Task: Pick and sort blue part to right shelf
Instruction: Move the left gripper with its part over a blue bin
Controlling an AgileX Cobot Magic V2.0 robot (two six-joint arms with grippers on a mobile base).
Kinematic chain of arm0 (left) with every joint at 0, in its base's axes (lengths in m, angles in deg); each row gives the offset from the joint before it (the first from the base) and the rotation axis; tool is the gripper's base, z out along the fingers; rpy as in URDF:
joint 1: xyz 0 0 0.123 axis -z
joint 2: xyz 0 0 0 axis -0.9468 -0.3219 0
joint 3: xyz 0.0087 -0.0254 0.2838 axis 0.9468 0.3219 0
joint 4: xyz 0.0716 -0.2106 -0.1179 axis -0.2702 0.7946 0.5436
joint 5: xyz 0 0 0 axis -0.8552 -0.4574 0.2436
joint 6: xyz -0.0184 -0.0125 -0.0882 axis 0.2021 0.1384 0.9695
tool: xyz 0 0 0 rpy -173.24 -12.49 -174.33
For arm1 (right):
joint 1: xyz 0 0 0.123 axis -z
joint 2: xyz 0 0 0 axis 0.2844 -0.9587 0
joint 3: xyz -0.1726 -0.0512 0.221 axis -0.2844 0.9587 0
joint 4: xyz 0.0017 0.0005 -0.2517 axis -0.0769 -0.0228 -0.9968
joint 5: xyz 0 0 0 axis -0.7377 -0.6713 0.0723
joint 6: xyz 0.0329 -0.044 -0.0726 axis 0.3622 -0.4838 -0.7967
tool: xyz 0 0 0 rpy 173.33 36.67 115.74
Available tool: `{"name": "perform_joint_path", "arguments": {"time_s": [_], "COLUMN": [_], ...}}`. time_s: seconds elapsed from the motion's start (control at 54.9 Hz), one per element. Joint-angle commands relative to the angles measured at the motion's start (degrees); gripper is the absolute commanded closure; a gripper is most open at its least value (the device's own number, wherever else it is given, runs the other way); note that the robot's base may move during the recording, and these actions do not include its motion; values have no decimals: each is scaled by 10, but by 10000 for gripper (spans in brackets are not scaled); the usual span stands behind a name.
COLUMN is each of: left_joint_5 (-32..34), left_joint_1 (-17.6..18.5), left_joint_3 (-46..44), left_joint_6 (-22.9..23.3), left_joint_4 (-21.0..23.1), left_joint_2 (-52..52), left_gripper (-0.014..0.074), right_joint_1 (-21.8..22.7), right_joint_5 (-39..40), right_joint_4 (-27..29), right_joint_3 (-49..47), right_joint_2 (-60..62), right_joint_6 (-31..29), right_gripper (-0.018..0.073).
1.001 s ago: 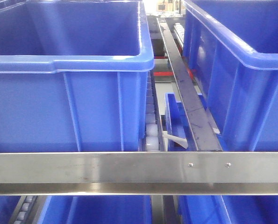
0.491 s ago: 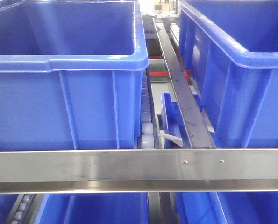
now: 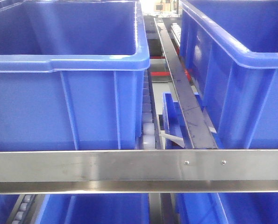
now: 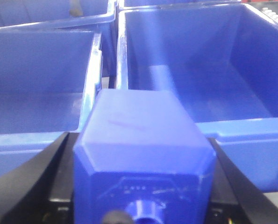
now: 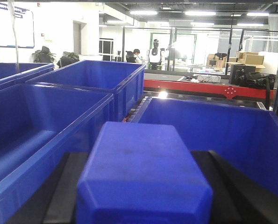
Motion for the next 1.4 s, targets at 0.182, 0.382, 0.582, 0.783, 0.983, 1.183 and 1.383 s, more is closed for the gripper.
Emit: {"name": "perform_joint_path", "arguments": {"time_s": [0.182, 0.382, 0.582, 0.783, 0.983, 1.183, 1.383], "left_joint_5": [65, 65, 69, 70, 73, 84, 116], "left_joint_1": [3, 3, 3, 3, 3, 3, 3], "left_joint_3": [-115, -239, -328, -406, -480, -534, -551], "left_joint_6": [-41, -48, -107, -110, -110, -110, -110], "left_joint_4": [35, 105, 157, 160, 173, 176, 177], "left_joint_2": [-134, -321, -489, -657, -800, -905, -985], "left_gripper": [316, 317, 316, 316, 316, 317, 317], "right_joint_1": [1, 1, 1, 1, 1, 1, 1], "right_joint_5": [48, 48, 48, 48, 48, 48, 48], "right_joint_4": [-11, -11, -11, -11, -11, -11, -11], "right_joint_3": [-15, -15, -15, -15, -15, -15, -15], "right_joint_2": [-8, -8, -8, -8, -8, -8, -8], "right_joint_6": [-5, -5, -5, -5, -5, -5, -5], "right_gripper": [354, 354, 354, 354, 354, 354, 354]}}
